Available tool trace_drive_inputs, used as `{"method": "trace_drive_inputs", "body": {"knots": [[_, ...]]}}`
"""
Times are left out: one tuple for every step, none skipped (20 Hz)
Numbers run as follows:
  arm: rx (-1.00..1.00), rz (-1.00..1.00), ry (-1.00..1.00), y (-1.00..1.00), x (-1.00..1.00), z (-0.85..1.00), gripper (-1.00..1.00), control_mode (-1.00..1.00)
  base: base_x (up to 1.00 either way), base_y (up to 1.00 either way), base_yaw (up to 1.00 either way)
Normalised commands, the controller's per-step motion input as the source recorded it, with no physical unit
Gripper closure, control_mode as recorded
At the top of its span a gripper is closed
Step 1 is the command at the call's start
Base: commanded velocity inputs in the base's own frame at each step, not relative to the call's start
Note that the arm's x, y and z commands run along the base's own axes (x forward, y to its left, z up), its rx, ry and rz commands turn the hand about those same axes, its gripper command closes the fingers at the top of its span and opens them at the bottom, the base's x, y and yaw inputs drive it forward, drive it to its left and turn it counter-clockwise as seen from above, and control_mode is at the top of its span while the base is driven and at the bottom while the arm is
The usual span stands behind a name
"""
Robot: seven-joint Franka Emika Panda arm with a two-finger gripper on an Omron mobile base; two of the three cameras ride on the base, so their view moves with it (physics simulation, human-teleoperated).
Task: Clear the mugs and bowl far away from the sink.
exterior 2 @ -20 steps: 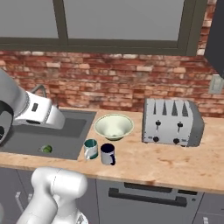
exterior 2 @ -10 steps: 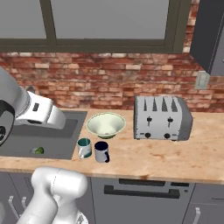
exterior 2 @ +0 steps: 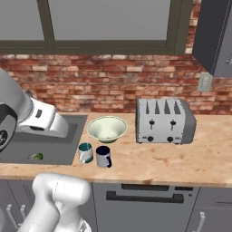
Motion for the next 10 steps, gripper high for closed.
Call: {"method": "trace_drive_inputs", "body": {"knots": [[-0.09, 0.0, 0.11, 0.16, 0.0, -0.36, -1.0, -1.0, 0.0, 0.0, 0.0], [-0.09, 0.0, 0.1, 0.16, 0.0, -0.38, -1.0, -1.0, 0.0, 0.0, 0.0], [-0.09, 0.0, 0.06, 0.2, 0.0, -0.46, -1.0, -1.0, 0.0, 0.0, 0.0], [-0.05, 0.0, 0.06, 0.15, 0.0, -0.48, -1.0, -1.0, 0.0, 0.0, 0.0], [-0.03, 0.0, 0.07, 0.18, 0.0, -0.49, -1.0, -1.0, 0.0, 0.0, 0.0], [-0.02, 0.0, 0.07, 0.17, 0.0, -0.5, -1.0, -1.0, 0.0, 0.0, 0.0], [0.0, 0.0, 0.08, 0.14, 0.0, -0.51, -1.0, -1.0, 0.0, 0.0, 0.0], [0.0, 0.0, 0.07, 0.13, 0.0, -0.51, -1.0, -1.0, 0.0, 0.0, 0.0], [0.0, 0.0, 0.05, 0.04, 0.0, -0.48, -1.0, -1.0, 0.0, 0.0, 0.0], [0.0, 0.0, 0.0, 0.0, 0.0, -0.44, -1.0, -1.0, 0.0, 0.0, 0.0]]}}
